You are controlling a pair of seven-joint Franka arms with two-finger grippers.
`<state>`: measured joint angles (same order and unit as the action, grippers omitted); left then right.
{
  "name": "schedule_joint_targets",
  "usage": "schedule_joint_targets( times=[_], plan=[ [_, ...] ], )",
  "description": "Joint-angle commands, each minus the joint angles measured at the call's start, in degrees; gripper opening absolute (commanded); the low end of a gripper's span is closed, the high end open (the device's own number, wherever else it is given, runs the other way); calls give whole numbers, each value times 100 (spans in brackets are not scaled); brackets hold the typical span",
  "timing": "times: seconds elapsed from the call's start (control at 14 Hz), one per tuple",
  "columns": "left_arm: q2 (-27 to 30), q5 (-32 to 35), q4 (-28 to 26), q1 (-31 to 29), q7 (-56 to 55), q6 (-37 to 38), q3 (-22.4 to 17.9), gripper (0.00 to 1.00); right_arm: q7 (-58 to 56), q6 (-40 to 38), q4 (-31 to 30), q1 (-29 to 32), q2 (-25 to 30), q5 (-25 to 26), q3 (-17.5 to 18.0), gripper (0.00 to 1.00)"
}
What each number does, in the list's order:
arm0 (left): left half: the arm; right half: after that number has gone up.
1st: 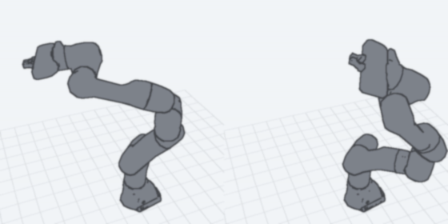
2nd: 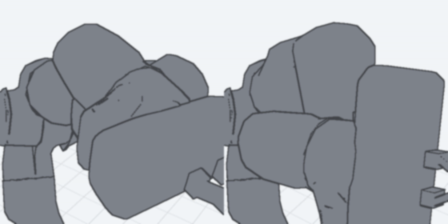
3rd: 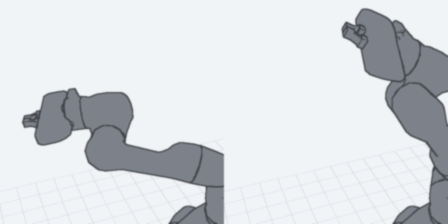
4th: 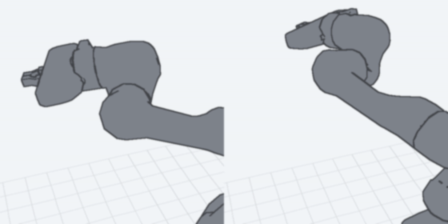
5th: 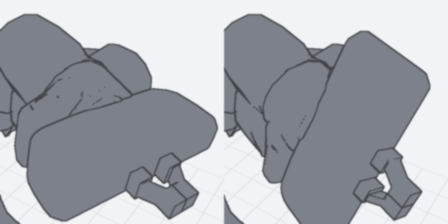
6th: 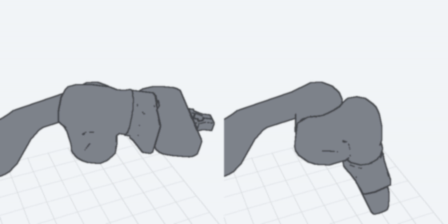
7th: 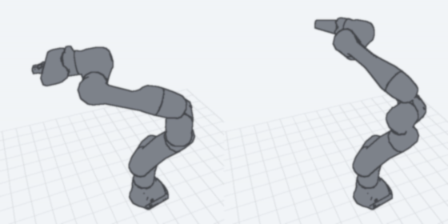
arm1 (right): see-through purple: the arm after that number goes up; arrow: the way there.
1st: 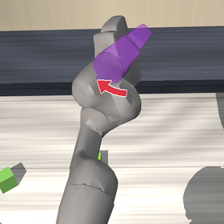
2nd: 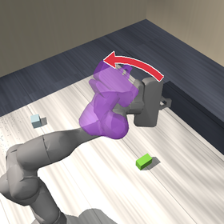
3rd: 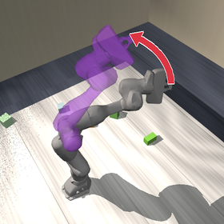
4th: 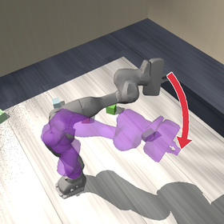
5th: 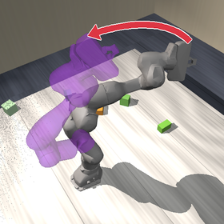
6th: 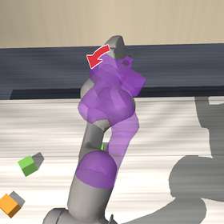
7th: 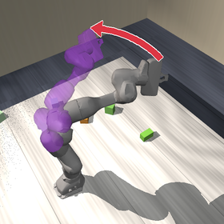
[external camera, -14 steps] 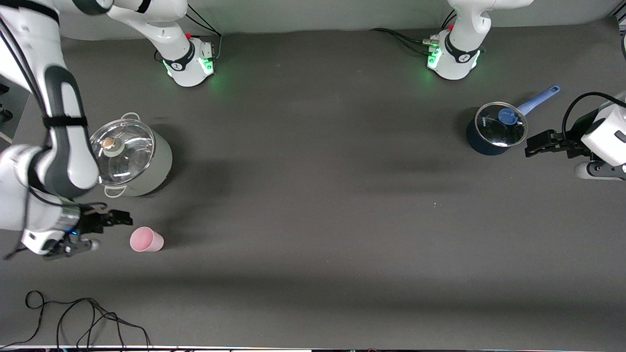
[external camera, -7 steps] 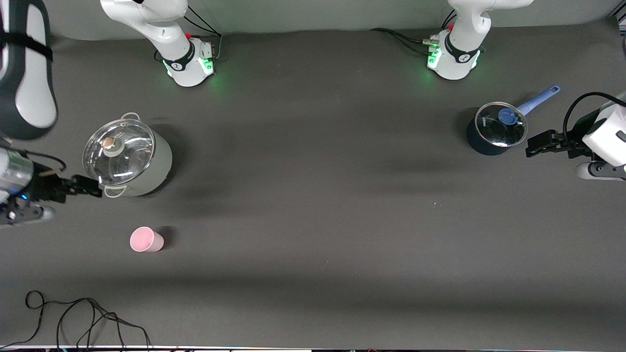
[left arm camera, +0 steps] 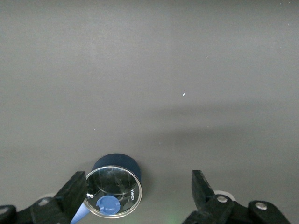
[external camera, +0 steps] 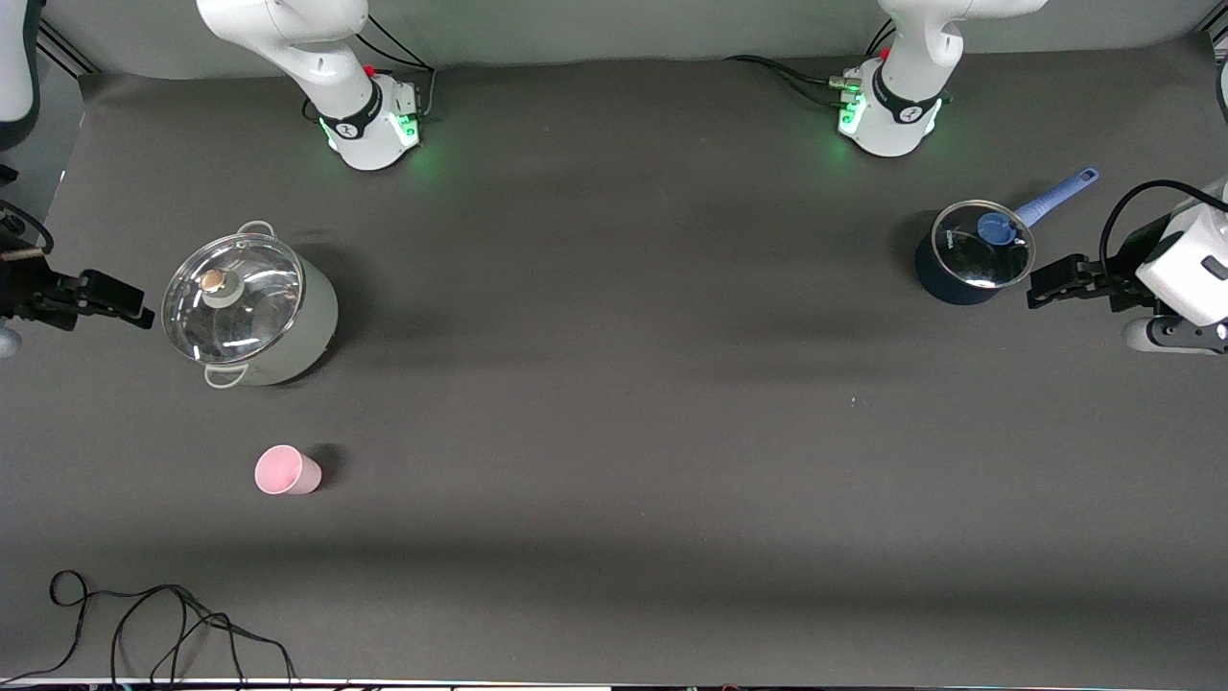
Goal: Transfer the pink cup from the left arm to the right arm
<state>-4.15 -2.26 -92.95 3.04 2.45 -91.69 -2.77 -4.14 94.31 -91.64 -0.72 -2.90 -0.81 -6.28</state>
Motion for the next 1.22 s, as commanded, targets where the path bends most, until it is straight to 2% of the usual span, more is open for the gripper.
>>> schedule_joint_targets(
  times=[0.0, 0.43, 1.15],
  plan=[
    [-51, 85, 154, 74, 45, 152, -57, 100, 194, -52, -100, -60, 166, 116, 48, 100],
    [-51, 85, 146, 74, 45, 160, -57, 100, 316, -281, -311, -191, 570, 107, 66, 100],
    [-51, 85, 145, 65, 45, 160, -57, 100, 309, -264, -302, -183, 448, 90, 13, 100]
  ],
)
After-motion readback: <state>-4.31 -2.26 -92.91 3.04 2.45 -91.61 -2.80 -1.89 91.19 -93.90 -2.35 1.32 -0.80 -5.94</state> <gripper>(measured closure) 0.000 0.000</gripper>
